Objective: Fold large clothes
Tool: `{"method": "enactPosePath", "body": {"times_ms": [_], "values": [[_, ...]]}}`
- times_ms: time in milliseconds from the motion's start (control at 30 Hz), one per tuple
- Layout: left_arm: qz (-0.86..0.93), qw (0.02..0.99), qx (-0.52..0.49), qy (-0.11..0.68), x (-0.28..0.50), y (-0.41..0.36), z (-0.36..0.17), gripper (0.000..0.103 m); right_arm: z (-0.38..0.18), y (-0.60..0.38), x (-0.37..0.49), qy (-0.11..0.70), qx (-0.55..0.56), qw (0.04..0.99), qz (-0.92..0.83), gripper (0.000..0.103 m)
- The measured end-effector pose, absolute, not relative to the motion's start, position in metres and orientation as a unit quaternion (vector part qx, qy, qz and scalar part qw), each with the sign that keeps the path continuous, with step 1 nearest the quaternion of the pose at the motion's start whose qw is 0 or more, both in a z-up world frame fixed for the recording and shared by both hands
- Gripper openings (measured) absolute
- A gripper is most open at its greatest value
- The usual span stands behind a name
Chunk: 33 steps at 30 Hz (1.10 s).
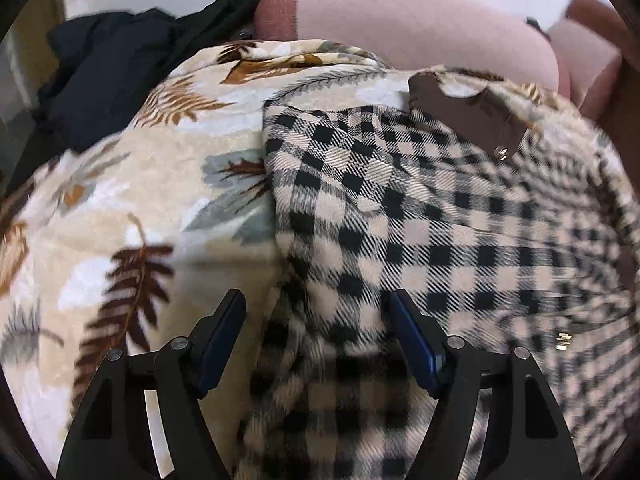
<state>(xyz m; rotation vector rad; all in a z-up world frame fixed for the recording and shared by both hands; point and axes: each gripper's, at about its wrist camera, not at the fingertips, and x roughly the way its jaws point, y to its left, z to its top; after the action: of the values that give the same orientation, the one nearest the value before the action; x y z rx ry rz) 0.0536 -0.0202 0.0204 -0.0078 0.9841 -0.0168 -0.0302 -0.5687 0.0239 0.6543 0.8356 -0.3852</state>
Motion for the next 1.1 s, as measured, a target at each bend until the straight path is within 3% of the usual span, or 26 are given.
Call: {"method": "enactPosePath", "body": {"times_ms": [200,300,400,667,767,1100], "values": [[-0.045,0.88,-0.058,0.47,0.014,-0.016,0.04,0.073,-0.007,-0.666,-0.049,0.322,0.457,0.802,-0.213,0.046],[-0.042,0.883,-0.054,0.464,-0.002,-0.021,0.048,0.073,-0.014,-0.698,-0.047,0.276,0.509,0.793,-0.191,0.055],[-0.043,0.886,-0.056,0.459,-0.009,-0.021,0.055,0.073,-0.023,-0.718,-0.043,0.243,0.545,0.783,-0.176,0.055],[-0.025,0.885,-0.054,0.462,-0.016,-0.021,0.051,0.073,-0.009,-0.712,-0.008,0.238,0.491,0.813,-0.206,0.057],[-0.022,0.884,-0.064,0.463,-0.022,-0.015,0.05,0.073,-0.002,-0.704,-0.003,0.254,0.473,0.82,-0.198,0.009],[-0.021,0.894,-0.075,0.441,-0.051,0.011,0.059,0.073,0.098,-0.583,0.012,0.258,0.271,0.911,-0.173,0.008]]}}
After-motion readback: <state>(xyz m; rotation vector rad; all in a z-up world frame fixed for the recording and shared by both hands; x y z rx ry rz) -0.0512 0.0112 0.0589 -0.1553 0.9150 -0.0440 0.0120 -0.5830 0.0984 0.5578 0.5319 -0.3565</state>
